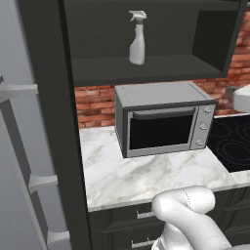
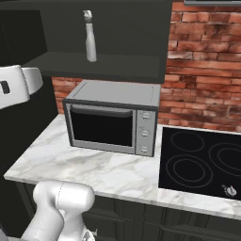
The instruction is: Move the cutting board and knife to the sink. Then move spray from the cabinet to the counter.
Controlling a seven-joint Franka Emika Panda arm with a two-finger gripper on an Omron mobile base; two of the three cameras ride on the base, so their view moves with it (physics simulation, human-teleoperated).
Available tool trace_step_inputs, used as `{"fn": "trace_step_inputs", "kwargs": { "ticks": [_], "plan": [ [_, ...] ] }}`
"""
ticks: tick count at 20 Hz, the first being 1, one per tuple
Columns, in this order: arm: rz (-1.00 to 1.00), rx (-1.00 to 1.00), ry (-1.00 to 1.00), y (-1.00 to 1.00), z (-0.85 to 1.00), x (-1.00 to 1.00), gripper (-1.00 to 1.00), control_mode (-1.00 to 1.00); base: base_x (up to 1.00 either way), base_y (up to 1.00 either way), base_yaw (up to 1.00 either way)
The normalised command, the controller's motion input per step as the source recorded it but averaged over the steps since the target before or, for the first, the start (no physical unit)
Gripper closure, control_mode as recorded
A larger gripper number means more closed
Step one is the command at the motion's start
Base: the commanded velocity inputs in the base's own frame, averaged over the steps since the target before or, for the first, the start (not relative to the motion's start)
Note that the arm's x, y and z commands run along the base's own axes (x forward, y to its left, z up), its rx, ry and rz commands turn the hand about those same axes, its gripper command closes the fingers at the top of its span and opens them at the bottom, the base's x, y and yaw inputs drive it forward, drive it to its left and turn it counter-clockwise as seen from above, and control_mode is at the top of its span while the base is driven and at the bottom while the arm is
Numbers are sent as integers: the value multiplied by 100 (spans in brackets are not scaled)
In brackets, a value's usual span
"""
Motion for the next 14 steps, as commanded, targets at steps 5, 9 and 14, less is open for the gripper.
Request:
{"fn": "trace_step_inputs", "kwargs": {
  "ticks": [5, 9, 14],
  "plan": [
    [0, 7, -2, -8, 0, 40, -100, -100, 0, 0, 0],
    [0, 2, -13, 0, -11, 26, -100, -100, 0, 0, 0],
    [0, 0, -19, 0, -3, 19, -100, -100, 0, 0, 0]
  ]
}}
